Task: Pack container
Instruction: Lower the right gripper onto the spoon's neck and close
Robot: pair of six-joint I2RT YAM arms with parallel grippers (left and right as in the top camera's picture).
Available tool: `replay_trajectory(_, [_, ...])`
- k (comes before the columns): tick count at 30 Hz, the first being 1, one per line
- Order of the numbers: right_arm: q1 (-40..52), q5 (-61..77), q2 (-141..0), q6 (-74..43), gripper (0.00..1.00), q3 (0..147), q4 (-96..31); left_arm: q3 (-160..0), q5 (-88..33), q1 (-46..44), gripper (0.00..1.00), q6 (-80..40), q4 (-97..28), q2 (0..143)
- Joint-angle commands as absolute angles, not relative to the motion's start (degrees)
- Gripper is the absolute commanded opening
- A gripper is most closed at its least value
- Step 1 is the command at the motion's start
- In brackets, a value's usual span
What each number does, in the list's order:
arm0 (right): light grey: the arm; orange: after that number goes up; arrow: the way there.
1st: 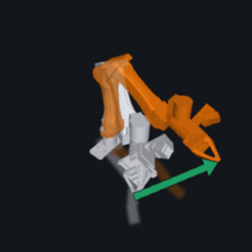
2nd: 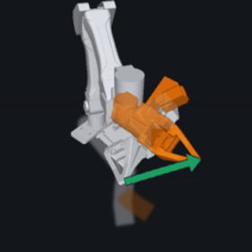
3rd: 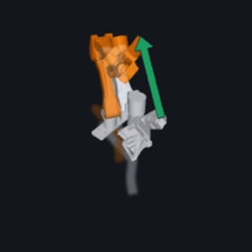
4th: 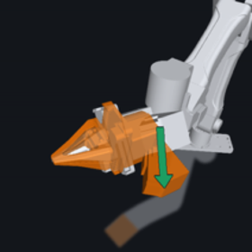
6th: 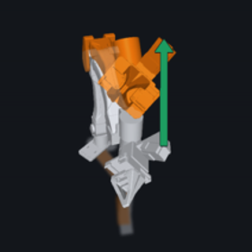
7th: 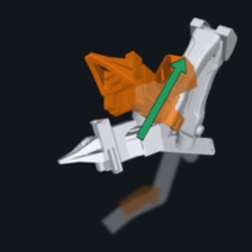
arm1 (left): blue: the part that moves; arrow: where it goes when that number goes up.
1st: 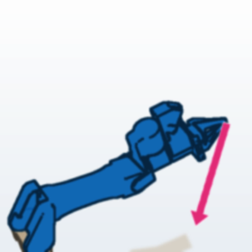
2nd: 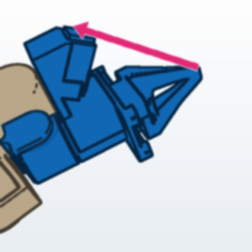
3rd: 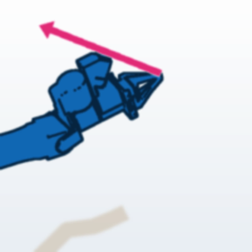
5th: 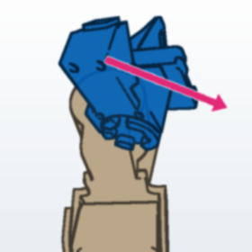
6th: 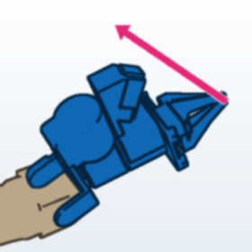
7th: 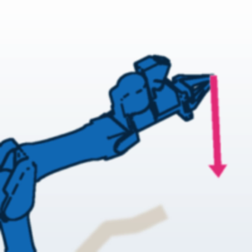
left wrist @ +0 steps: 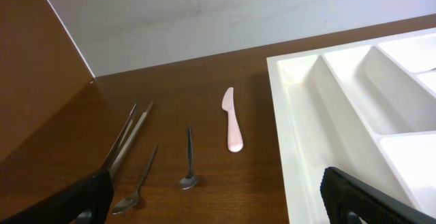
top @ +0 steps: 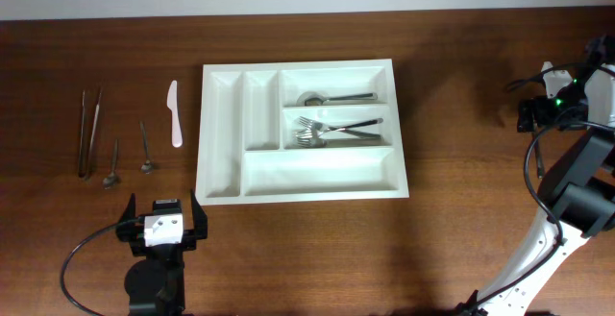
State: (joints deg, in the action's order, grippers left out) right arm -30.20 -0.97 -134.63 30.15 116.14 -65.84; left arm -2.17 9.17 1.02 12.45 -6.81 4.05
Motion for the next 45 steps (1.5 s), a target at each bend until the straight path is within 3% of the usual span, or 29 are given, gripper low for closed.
replay_trajectory(1, [-30.4, -0.3, -136.5, 28.5, 0.99, 116.0, -65.7, -1.8, 8.6, 0.8, 0.99, 12.9, -6.7, 3.6])
replay_trajectory(45, [-31.6, 1.0, -139.3, 26.9, 1.0, 115.8, -65.6, -1.8, 8.6, 0.8, 0.99, 12.9, -6.7, 3.6])
